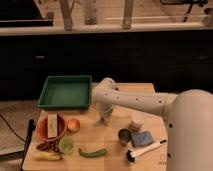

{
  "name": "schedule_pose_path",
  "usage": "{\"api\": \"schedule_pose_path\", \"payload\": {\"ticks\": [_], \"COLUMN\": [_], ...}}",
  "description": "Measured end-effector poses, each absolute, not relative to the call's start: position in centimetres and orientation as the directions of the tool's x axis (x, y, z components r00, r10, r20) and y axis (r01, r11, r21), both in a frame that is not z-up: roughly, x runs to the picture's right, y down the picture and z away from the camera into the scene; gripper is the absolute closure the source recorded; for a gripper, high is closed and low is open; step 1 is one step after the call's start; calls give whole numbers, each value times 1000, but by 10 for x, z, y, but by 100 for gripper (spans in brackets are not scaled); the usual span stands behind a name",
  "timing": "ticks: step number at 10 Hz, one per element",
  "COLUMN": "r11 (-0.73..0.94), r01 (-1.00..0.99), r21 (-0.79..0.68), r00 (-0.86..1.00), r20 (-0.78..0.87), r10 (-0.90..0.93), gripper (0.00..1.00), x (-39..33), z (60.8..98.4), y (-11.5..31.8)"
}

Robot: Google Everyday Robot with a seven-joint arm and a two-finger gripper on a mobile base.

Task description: Wipe table surface with towel

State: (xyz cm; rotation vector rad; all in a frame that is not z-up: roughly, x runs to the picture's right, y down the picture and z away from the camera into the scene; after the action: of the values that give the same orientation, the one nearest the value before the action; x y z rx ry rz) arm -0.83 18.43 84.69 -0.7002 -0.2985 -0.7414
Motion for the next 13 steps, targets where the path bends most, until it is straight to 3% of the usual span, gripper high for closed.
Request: {"api": "schedule_pose_path", "payload": {"ticks": [3, 6, 10, 13], "r11": [472, 425, 423, 467], "r01": [784, 828, 820, 769], "r21": [-403, -365, -385, -437], "r00": [619, 559, 570, 639], "r20": [558, 600, 602, 540], "r10": [-553, -573, -559, -548], "gripper": [100, 100, 100, 100], "x": [-56, -70, -53, -15], "z": [847, 823, 787, 785], "y": [187, 211, 250, 245]}}
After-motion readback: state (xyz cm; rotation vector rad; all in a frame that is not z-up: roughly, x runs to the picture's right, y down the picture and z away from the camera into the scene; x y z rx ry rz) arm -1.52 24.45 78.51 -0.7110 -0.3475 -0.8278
